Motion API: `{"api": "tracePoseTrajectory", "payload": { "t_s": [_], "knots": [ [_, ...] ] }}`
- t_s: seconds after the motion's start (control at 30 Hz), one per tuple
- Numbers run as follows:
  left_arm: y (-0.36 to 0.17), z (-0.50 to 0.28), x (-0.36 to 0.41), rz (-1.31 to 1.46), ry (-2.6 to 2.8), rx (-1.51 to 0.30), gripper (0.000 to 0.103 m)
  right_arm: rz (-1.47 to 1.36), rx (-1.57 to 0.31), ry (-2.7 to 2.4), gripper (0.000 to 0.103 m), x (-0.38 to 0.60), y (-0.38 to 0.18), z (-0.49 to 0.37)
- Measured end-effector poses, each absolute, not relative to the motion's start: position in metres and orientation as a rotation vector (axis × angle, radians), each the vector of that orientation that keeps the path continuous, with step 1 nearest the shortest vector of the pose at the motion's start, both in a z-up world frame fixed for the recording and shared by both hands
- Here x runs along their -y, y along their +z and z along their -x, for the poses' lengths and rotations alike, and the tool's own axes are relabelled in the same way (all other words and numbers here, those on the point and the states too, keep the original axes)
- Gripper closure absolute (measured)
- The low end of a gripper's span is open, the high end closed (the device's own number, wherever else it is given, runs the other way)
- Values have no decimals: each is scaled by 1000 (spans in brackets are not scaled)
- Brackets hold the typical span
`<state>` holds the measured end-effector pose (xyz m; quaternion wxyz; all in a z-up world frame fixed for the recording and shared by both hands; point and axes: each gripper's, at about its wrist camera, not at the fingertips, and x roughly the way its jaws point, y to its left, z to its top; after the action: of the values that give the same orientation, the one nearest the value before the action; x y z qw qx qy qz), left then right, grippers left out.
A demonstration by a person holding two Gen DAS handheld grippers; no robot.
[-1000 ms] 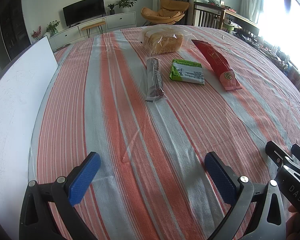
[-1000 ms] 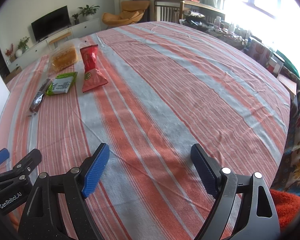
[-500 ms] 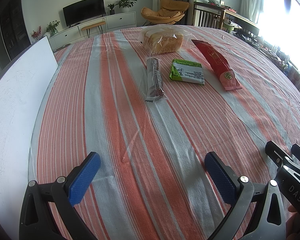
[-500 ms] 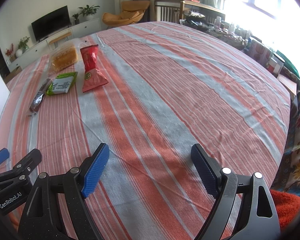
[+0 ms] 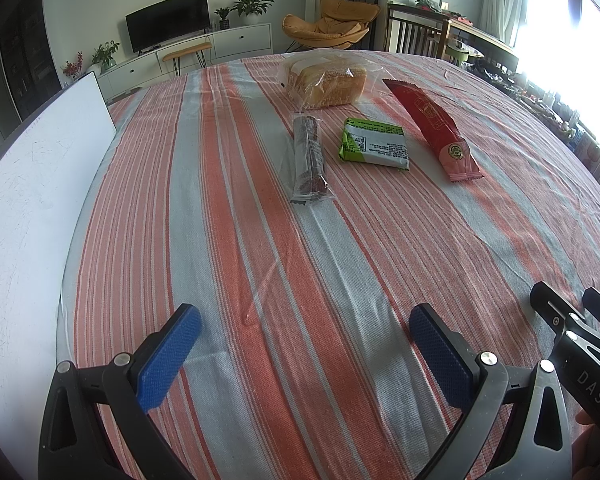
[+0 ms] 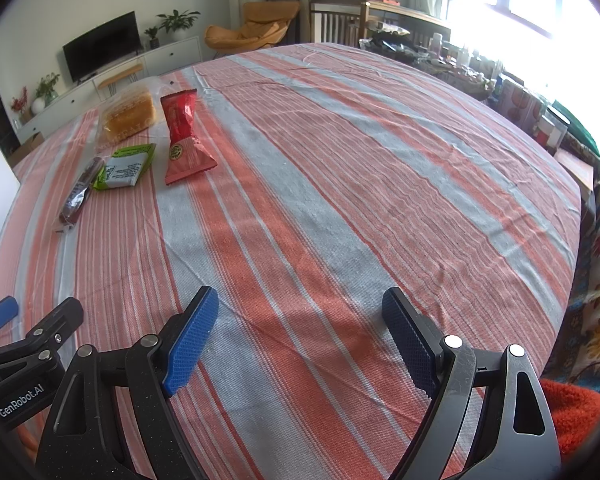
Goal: Organize snacks
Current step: 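Grasp the small clear bag with the dark stick using the left tool, then drag the clear bag along the table and open the left tool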
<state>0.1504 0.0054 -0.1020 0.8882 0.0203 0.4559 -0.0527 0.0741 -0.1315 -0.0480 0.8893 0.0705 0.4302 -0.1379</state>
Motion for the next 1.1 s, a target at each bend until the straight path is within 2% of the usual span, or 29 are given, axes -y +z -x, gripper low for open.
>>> {"api": "tracePoseTrajectory", "payload": {
  "t_s": [0.2,0.33,0.53,0.57,0.6,0.67,0.83,0.9,0.93,0.97,1.1],
  "knots": [
    [-100,-155,-8,-53,-146,-1001,0,-146,-894,-287,16,131,-48,-74],
    [-79,-166,-28,97,-155,-1023,1,-146,-893,-288,16,131,-48,-74],
    [-51,-223,-21,112,-139,-1060,1,-146,-894,-284,16,131,-48,-74],
    [-51,-234,-16,83,-137,-1070,8,-146,-894,-283,16,130,-48,-75],
    [-53,-245,-12,52,-128,-1079,19,-146,-894,-283,16,130,-48,-75],
    [-61,-262,-6,18,-122,-1110,29,-146,-894,-284,16,130,-48,-75],
    [-79,-282,0,-13,-115,-1141,36,-145,-894,-284,16,130,-48,-75],
    [-85,-283,-1,-29,-101,-1135,66,-145,-894,-284,16,130,-48,-75],
    [-85,-280,-3,-34,-92,-1110,73,-145,-893,-284,16,130,-48,-75],
    [-85,-277,-4,-32,-89,-1102,84,-146,-893,-284,16,130,-48,-75],
    [-81,-246,-21,39,-87,-1096,85,-145,-894,-284,15,130,-48,-75]
  ]
}}
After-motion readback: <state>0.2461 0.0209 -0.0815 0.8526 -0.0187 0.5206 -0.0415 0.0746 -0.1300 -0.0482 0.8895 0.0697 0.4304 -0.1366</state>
